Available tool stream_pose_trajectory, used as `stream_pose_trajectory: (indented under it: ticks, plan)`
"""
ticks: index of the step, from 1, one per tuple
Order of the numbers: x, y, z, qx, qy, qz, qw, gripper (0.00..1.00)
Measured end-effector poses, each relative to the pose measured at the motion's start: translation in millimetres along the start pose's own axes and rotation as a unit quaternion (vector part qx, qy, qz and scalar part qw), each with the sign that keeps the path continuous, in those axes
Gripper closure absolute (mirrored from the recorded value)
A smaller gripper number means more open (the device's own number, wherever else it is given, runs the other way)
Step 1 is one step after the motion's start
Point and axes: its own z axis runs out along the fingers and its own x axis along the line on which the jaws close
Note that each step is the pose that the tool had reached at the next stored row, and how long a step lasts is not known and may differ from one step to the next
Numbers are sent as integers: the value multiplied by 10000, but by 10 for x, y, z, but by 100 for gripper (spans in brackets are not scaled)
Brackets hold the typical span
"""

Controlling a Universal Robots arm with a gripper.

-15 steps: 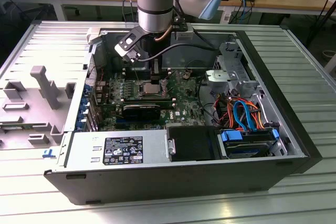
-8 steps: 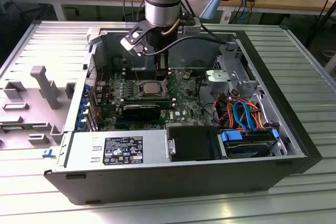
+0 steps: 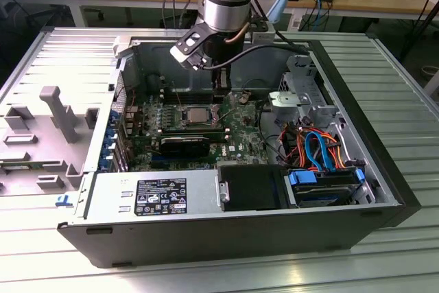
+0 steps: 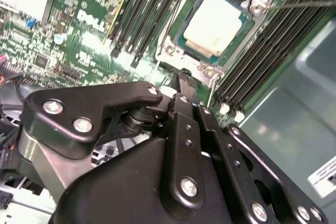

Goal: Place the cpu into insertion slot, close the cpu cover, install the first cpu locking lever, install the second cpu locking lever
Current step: 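Close the cpu cover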

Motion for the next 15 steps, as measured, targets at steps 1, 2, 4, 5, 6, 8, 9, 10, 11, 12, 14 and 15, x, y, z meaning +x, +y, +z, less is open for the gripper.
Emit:
stream_pose_trajectory:
  ticks: [1,2,4,5,6,8,9,10,11,12,14,15]
  plan:
    - [-1,50,-7,33,0,0,10000,89]
    - [-2,81,-10,55,1,-1,10000,89]
    - [-3,174,-17,122,1,-3,9999,89]
    - [-4,207,-20,143,1,-4,9999,89]
    - [-5,266,-28,181,1,-4,9998,89]
    - [-6,354,-42,235,2,-6,9997,89]
    - [-7,378,-46,250,3,-6,9997,89]
    - [-7,420,-52,278,3,-7,9996,89]
    - [-8,456,-53,306,4,-8,9995,89]
    - [-8,492,-54,340,4,-8,9994,89]
    - [-6,571,-56,425,5,-10,9991,89]
    - [-3,617,-54,481,7,-12,9988,89]
